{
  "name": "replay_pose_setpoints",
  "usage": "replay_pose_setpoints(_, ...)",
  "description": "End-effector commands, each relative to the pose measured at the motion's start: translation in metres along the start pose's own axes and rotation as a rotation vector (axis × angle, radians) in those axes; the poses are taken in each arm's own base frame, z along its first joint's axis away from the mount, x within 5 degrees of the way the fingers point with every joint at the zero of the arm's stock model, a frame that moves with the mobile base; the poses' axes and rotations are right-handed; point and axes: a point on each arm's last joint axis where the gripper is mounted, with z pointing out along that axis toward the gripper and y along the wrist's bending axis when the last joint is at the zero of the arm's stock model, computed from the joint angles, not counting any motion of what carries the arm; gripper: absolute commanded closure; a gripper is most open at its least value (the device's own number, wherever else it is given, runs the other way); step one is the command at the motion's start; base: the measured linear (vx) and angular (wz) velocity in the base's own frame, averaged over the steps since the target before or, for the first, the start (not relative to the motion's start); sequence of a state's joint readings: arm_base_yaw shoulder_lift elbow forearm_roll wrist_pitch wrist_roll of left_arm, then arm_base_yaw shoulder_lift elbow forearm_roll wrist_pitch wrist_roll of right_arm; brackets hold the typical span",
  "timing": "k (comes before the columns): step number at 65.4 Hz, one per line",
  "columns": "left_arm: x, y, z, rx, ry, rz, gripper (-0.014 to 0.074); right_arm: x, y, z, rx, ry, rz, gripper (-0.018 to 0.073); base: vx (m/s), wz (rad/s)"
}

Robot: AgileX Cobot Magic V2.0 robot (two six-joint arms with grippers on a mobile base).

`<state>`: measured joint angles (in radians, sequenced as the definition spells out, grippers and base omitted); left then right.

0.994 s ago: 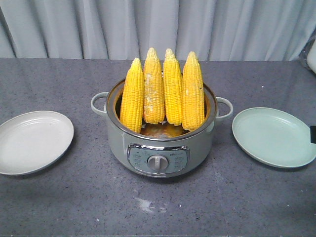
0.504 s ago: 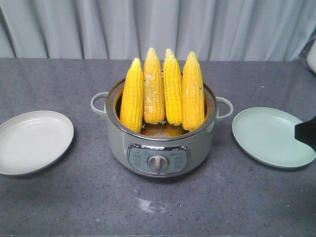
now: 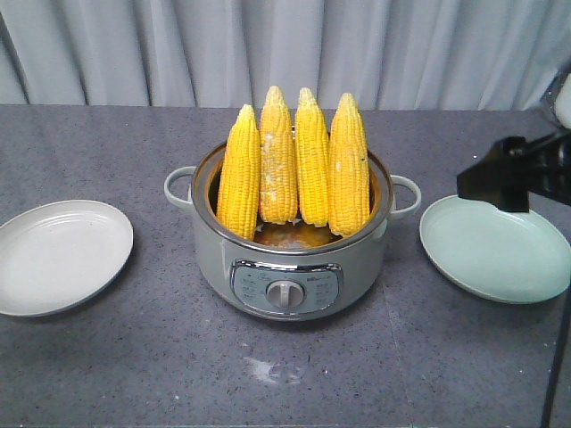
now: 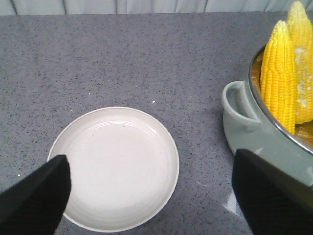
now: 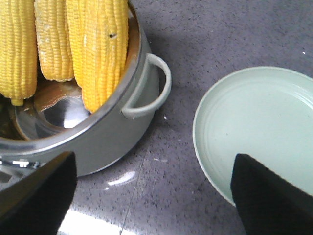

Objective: Distribute corn equally
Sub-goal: 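Reach the right gripper to the corn cob nearest the green plate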

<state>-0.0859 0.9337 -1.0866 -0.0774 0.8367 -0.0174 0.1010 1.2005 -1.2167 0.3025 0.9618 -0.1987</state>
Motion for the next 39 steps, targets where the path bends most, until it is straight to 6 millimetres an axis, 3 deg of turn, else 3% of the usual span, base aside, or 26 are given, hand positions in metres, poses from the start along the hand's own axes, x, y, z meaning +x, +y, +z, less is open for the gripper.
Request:
replay_pose_setpoints(1,-0.013,-0.002,-0.009,0.009,-0.091,-0.012,-0.0008,-0.034,0.0,0.003,-0.027,-0.091,-0.03,-0.0045,0.0,0.0)
replay_pose_setpoints(12,-0.013,-0.001,-0.009,0.009,-0.089,-0.012,-0.0006,-0.069,0.001,0.031,-0.053,-0.07,-0.07,-0.0038,0.0,0.0)
replay_pose_setpoints(20,-0.013,-0.001,-0.009,0.009,-0.089,-0.012,0.0003,-0.089,0.02,0.053,-0.067,-0.068,-0.159,-0.0036,0.0,0.0)
replay_pose_setpoints(39,-0.013,-0.001,-0.009,0.008,-0.089,-0.011,0.0004,-0.116,0.049,0.096,-0.06,-0.074,-0.23,-0.0035,0.0,0.0)
